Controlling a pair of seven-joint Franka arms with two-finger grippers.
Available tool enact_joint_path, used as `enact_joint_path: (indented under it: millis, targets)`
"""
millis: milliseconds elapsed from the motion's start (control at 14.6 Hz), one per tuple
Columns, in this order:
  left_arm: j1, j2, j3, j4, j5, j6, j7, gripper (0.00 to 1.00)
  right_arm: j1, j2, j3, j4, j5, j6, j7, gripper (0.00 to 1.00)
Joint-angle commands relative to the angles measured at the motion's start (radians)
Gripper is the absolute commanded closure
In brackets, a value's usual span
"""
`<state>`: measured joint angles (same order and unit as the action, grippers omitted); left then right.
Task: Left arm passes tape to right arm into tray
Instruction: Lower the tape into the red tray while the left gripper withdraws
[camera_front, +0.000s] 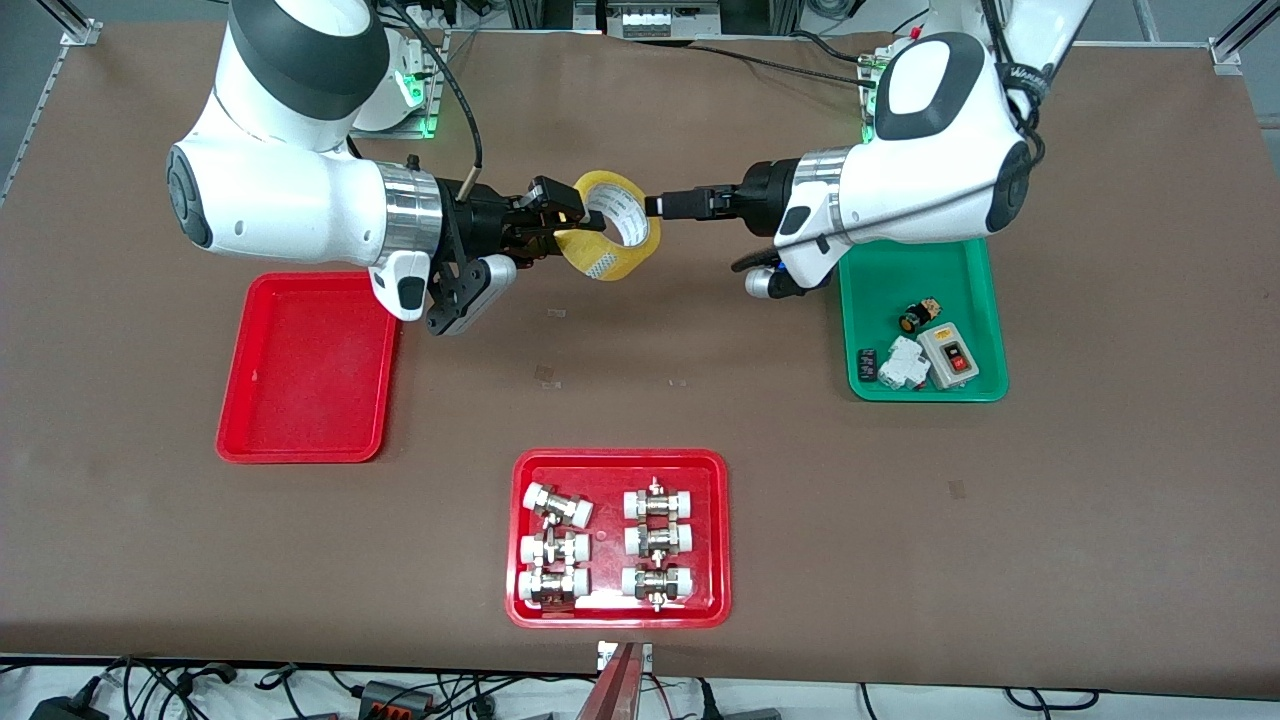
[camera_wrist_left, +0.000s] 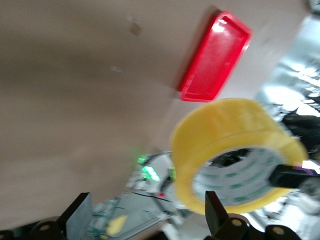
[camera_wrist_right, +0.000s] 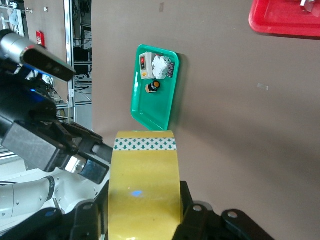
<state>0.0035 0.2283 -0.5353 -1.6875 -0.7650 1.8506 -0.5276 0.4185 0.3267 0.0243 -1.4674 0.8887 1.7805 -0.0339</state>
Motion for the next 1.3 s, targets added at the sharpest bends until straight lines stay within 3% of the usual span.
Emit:
enact_joint_path:
  millis: [0,273,478,819,956,1092,1229]
  targets:
    - [0.077,0.003,0.006,0.138,0.165,-0.246,0.0,0.0,-0.024,0.021,0.0,0.012,0.007,-0.01,-0.011,0.55]
    - [0.141,-0.006,0.004,0.224,0.398,-0.436,0.018,0.0,-0.122,0.066,-0.003,-0.011,0.003,-0.012,-0.012,0.55]
    - [0.174,-0.021,0.006,0.259,0.577,-0.51,0.226,0.0,-0.278,0.129,-0.004,-0.017,-0.005,-0.067,-0.011,0.55]
    - [0.315,-0.061,0.008,0.246,0.657,-0.525,0.463,0.0,-0.518,0.219,-0.004,-0.016,-0.129,-0.165,-0.053,0.55]
    - [0.29,-0.125,0.087,0.232,0.674,-0.521,0.514,0.0,-0.608,0.256,-0.004,-0.016,-0.139,-0.217,-0.143,0.55]
    - [0.17,-0.174,0.246,0.212,0.688,-0.508,0.515,0.0,-0.693,0.304,-0.004,-0.013,-0.151,-0.245,-0.271,0.55]
    - [0.113,-0.187,0.345,0.212,0.714,-0.514,0.526,0.0,-0.745,0.342,-0.004,-0.016,-0.189,-0.265,-0.397,0.55]
